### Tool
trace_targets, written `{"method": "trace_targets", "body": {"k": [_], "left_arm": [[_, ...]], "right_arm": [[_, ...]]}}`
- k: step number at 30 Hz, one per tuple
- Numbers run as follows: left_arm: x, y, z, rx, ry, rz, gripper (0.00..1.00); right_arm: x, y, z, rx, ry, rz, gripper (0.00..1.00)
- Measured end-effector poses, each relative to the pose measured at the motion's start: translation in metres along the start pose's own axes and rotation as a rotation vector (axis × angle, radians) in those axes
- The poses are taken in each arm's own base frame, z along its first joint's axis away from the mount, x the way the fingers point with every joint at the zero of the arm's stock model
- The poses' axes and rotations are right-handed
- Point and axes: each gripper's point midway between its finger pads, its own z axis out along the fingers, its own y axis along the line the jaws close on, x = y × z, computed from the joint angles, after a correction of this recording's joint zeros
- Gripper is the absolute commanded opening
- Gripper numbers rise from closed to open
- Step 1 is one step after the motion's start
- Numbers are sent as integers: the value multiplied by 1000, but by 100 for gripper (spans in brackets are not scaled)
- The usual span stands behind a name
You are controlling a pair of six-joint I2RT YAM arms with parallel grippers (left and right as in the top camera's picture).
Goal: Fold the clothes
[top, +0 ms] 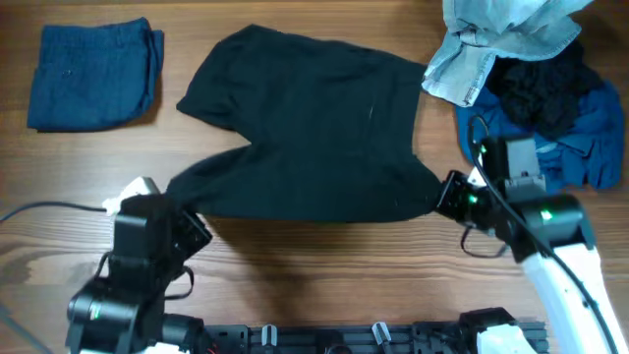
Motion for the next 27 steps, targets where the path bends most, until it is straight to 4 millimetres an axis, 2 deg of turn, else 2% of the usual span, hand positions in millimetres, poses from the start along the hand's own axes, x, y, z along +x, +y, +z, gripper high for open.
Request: {"method": "trace_targets", "body": {"k": [5, 9, 12, 15, 17, 20, 23, 27], "left_arm": [[15, 9, -10, -9, 51, 2, 4], [16, 10, -19, -16, 65, 3, 4], [17, 10, -20, -14, 67, 3, 4], [17, 10, -20, -17, 68, 3, 4], [13, 8, -20, -10, 49, 2, 4], [-4, -1, -19, 14, -22, 0, 4], [-16, -8, -9, 2, -47, 12, 4], [-24, -14, 20, -60, -18, 46, 4]], "right_arm": [[12, -4, -25, -29, -45, -4, 4], [21, -7, -39, -48, -73, -5, 4], [24, -8, -43, -51, -77, -6, 4], [22, -8, -43, -48, -90, -7, 4], [7, -3, -44, -61, -147, -14, 4], [-10, 6, -37, -76, -180, -23, 4], [-27, 12, -12, -50, -150, -31, 4], [-41, 14, 24, -8, -96, -42, 4]]}}
